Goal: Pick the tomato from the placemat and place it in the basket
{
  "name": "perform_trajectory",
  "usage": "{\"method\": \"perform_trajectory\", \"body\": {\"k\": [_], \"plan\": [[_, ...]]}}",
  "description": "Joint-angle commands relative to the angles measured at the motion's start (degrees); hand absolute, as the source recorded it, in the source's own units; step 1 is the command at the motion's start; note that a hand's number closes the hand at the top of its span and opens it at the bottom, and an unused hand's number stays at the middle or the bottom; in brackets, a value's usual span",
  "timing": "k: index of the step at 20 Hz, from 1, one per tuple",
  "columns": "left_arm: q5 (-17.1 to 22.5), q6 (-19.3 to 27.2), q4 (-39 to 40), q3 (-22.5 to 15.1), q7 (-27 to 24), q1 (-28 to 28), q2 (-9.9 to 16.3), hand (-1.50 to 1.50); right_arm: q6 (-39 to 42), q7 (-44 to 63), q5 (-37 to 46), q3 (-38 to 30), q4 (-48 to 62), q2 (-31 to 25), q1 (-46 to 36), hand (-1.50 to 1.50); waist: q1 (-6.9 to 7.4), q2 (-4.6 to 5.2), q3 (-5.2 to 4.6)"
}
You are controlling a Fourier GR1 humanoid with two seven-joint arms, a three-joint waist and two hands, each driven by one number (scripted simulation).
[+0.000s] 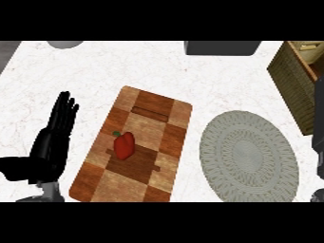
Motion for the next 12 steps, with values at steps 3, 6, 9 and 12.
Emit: {"method": "perform_trajectory", "body": {"k": [3,6,9,12], "plan": [[0.12,0.75,0.28,1.37,-0.56,-0.65,0.12,0.00,2.42,12.79,8.26,1.05,-13.50,5.59,2.30,-1.50,-0.69,-0.27,-0.03],[0.25,-0.37,-0.34,0.51,-1.16,2.59,0.28,0.00,1.09,11.29,7.93,0.24,-22.76,9.24,3.93,-1.50,-0.87,-0.62,-0.02],[-1.16,1.46,2.17,0.48,-1.67,-0.21,-0.78,0.00,6.27,7.53,7.52,2.08,-33.44,13.39,4.02,-1.50,-1.55,-0.64,-0.02],[-0.50,1.02,-3.30,-0.82,2.98,0.59,-0.61,0.00,12.88,8.78,5.05,10.07,-39.79,13.54,9.96,-1.50,-0.28,-0.70,0.04]]}}
